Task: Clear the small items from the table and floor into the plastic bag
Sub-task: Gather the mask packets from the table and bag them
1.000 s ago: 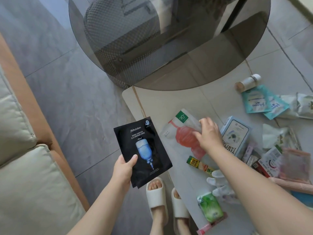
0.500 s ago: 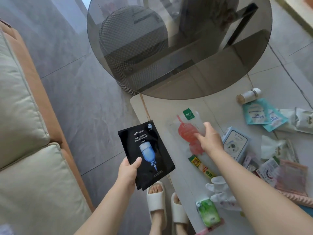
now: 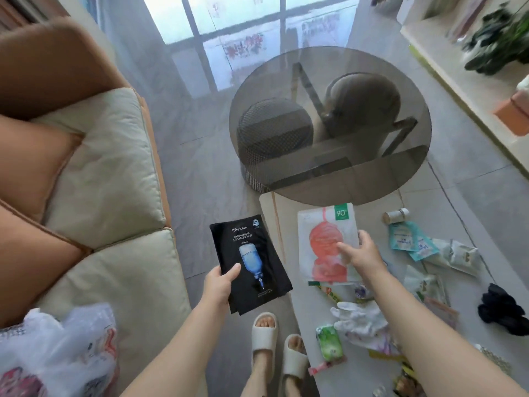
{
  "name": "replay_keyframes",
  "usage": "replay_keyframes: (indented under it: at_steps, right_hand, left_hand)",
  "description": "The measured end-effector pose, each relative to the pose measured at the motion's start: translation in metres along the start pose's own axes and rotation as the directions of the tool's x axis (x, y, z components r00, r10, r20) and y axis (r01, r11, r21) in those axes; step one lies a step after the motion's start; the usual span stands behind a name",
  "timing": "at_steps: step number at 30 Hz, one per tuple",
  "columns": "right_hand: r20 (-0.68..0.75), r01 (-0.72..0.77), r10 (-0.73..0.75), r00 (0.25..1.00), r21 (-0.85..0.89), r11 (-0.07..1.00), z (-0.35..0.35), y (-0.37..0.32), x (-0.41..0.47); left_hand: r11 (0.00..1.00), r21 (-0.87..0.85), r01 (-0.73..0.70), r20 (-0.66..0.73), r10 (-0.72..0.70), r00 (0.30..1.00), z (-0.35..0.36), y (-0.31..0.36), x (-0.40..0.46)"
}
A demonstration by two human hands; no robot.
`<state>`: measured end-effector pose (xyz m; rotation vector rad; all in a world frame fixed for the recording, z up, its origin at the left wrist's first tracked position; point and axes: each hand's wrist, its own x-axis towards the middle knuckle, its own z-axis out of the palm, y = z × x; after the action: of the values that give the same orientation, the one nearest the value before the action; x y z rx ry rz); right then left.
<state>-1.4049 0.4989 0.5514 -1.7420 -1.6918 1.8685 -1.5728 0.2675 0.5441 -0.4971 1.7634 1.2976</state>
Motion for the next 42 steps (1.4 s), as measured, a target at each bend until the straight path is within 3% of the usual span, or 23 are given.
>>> replay_keyframes:
  at_steps: [5, 13, 19, 23, 29, 35, 42]
  right_hand:
    - [0.114, 0.008, -0.014, 0.993, 0.056, 0.998, 0.031, -0.028, -0.065]
    - [0.276, 0.074, -0.056, 0.959, -0.056, 0.996, 0.138, -0.061, -0.137]
    - [0.492, 0.218, -0.137, 0.860, -0.111, 0.970, 0.249, -0.078, -0.162]
    - [0.636, 0.236, -0.122, 0.762, -0.096, 0.967, 0.320, -0.116, -0.238]
    - [0.761, 0.255, -0.074, 0.645, -0.123, 0.959, 0.425, -0.121, -0.315]
    - [0.776, 0.462, -0.035, 0.630, -0.337, 0.820, 0.491, -0.086, -0.353]
    - [0.796, 0.556, -0.027, 0.605, -0.397, 0.730, 0.523, -0.070, -0.360]
  left_hand:
    - [0.992, -0.124, -0.026, -0.086, 0.015, 0.996, -0.061, 0.010, -0.061]
    - [0.930, -0.345, -0.126, -0.328, 0.007, 0.945, -0.190, -0.006, -0.131]
    - [0.863, -0.474, -0.174, -0.441, -0.061, 0.895, -0.289, -0.039, -0.140]
    - [0.810, -0.535, -0.240, -0.492, -0.069, 0.868, -0.341, -0.037, -0.163]
    - [0.828, -0.504, -0.247, -0.539, -0.078, 0.839, -0.413, -0.039, -0.175]
    - [0.781, -0.570, -0.257, -0.476, -0.058, 0.878, -0.456, -0.043, -0.175]
    - [0.741, -0.628, -0.237, -0.430, -0.077, 0.899, -0.480, -0.054, -0.165]
